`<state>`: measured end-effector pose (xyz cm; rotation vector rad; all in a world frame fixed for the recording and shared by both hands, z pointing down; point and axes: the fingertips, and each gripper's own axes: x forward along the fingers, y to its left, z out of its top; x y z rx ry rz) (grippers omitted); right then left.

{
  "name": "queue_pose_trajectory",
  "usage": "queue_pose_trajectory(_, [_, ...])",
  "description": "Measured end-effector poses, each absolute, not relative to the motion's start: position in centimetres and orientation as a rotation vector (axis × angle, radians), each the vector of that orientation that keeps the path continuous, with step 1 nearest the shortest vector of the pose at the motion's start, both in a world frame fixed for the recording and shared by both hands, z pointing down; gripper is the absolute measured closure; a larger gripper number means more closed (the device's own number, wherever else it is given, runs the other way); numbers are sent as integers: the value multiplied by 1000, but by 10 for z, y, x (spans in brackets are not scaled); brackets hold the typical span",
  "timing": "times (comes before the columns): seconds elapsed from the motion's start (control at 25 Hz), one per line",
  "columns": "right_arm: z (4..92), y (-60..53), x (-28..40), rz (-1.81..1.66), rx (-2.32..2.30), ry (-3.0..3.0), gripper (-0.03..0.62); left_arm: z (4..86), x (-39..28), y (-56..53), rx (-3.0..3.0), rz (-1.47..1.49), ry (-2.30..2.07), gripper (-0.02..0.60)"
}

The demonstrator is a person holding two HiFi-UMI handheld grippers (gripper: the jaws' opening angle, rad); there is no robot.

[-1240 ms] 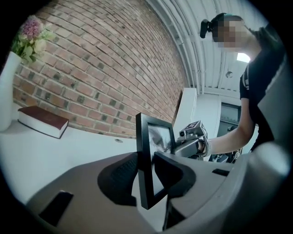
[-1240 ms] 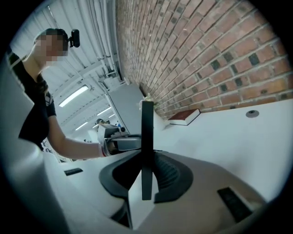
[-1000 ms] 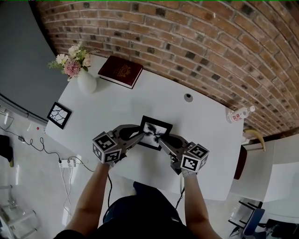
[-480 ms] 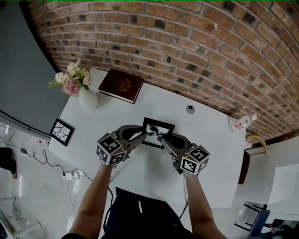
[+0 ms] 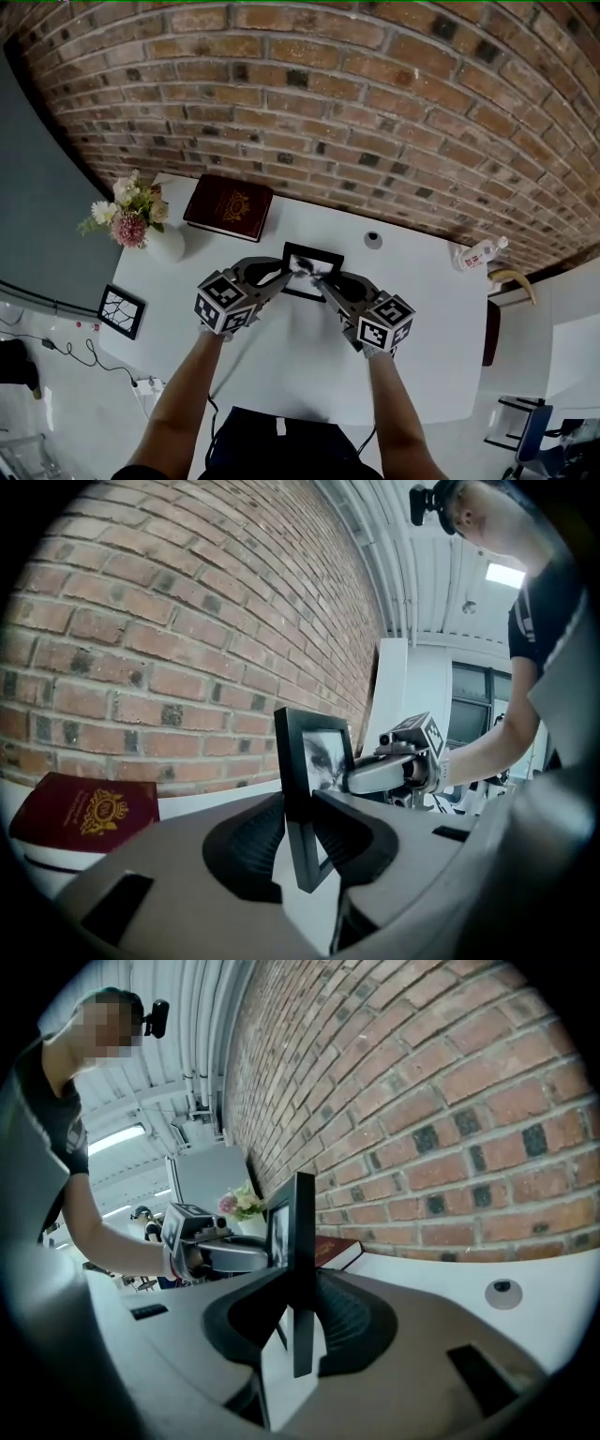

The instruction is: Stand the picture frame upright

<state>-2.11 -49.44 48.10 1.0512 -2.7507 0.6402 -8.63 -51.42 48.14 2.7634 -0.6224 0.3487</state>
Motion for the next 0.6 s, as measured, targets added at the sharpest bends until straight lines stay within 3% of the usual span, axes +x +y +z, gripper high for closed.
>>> queue_pose_trajectory(0.6, [481,-575,1,610,1113,-2774,501,481,-64,-596,2794,460,-585,479])
